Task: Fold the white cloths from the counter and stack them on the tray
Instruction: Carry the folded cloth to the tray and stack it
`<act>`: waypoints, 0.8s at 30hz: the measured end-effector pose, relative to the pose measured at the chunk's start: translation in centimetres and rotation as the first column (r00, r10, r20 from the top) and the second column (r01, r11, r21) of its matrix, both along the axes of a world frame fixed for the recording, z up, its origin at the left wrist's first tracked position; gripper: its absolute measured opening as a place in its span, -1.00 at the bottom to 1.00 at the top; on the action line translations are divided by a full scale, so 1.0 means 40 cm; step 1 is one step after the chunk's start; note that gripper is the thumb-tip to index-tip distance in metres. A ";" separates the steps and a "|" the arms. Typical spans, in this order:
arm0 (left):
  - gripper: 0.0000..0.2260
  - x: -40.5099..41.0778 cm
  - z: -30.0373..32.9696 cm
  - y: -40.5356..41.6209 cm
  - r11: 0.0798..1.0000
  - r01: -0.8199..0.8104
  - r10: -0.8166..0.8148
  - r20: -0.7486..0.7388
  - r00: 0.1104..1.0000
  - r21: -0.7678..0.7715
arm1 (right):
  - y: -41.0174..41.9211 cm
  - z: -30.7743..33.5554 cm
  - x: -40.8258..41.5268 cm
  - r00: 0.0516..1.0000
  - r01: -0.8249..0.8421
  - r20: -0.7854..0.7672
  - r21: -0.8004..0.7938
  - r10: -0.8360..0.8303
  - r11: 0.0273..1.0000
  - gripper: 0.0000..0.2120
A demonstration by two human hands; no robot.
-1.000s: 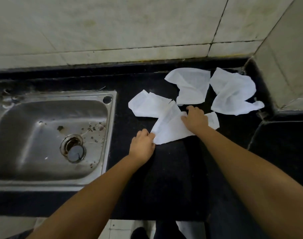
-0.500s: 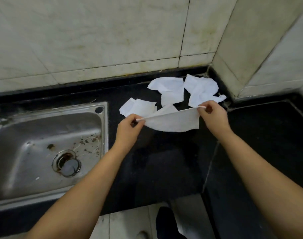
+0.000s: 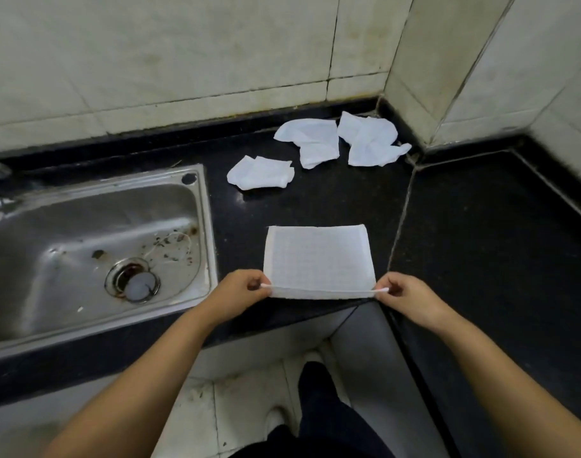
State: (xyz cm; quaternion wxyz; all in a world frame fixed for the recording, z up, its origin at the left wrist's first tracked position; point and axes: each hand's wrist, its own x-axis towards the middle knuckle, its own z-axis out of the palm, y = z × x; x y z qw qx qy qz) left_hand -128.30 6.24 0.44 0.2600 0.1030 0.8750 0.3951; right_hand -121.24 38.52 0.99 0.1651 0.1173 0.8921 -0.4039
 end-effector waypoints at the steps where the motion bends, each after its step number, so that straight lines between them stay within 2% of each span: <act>1: -0.91 0.006 -0.010 -0.002 1.000 0.011 -0.011 0.023 1.000 -0.023 | -0.001 -0.008 0.009 0.999 -0.015 0.038 0.003 0.015 1.000 -0.98; 3: -0.90 0.005 -0.021 -0.005 0.999 0.015 -0.013 0.038 0.999 -0.048 | 0.001 -0.011 0.005 0.997 -0.030 0.066 0.014 0.029 0.999 -0.95; 6: -0.88 -0.036 -0.010 0.005 0.999 -0.013 0.014 0.034 0.999 -0.052 | 0.008 0.005 -0.043 1.000 -0.003 0.020 0.020 0.002 1.000 -0.92; 12: -0.92 -0.198 0.022 0.074 0.983 -0.109 0.091 -0.122 0.988 -0.149 | 0.020 0.009 -0.216 0.991 0.129 -0.055 0.078 -0.125 0.989 -0.87; 15: -0.92 -0.261 -0.001 0.104 0.966 -0.110 0.083 -0.121 0.989 -0.234 | 0.013 -0.024 -0.285 0.987 0.158 -0.059 0.132 -0.151 0.979 -0.87; 18: -0.89 -0.293 -0.036 0.118 0.932 -0.064 0.010 -0.150 0.989 -0.358 | 0.005 -0.061 -0.319 0.985 0.173 -0.033 0.153 -0.170 0.973 -0.85; 21: -0.84 -0.308 -0.049 0.142 0.820 -0.029 -0.146 -0.257 0.955 -0.572 | 0.001 -0.083 -0.332 0.987 0.160 -0.047 0.226 -0.154 0.961 -0.84; 24: -0.72 -0.315 -0.029 0.223 0.795 0.044 -0.330 -0.370 0.869 -0.605 | 0.003 -0.073 -0.314 0.976 0.207 -0.121 0.259 -0.181 0.943 -0.74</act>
